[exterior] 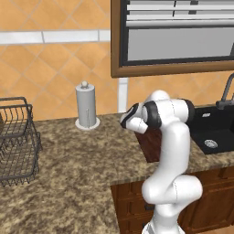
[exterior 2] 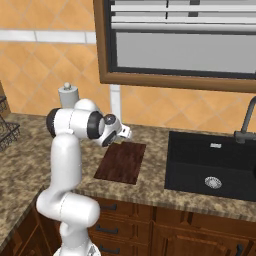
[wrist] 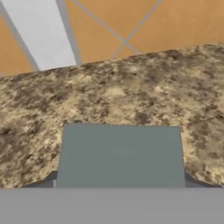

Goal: Pick up the sponge from the counter and clean the cutting board by briefly scrubbing or pressing down on the cutting board. Once finished, release the sponge.

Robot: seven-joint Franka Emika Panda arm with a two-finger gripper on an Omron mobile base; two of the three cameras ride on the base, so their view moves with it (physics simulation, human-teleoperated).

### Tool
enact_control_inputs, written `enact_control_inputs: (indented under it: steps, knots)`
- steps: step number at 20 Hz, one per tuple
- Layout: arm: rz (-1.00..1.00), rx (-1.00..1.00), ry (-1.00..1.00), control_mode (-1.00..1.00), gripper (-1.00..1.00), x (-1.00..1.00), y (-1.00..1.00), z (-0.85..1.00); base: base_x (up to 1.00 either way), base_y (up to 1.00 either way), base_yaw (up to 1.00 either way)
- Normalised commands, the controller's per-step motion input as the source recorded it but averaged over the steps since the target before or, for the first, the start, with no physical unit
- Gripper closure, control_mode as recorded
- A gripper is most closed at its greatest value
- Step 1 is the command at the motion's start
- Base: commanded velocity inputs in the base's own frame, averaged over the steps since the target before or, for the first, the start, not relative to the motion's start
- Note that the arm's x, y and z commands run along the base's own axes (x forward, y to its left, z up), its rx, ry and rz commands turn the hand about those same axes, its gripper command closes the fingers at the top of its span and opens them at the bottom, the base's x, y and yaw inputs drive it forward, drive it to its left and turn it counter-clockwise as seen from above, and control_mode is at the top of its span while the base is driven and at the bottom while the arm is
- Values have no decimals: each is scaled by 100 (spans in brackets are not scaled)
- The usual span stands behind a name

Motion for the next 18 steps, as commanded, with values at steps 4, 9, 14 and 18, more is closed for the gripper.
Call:
enact_control_inputs:
  steps: [4, 9, 14, 18]
  knots:
    - [0, 0, -7, -100, 100, -29, -16, 3, 0, 0, 0]
    - [0, 0, -11, -100, 100, -4, -13, 39, 0, 0, 0]
    - [0, 0, -11, -100, 100, -1, -33, -5, 0, 0, 0]
    - [0, 0, -7, -100, 100, 0, -41, -14, 0, 0, 0]
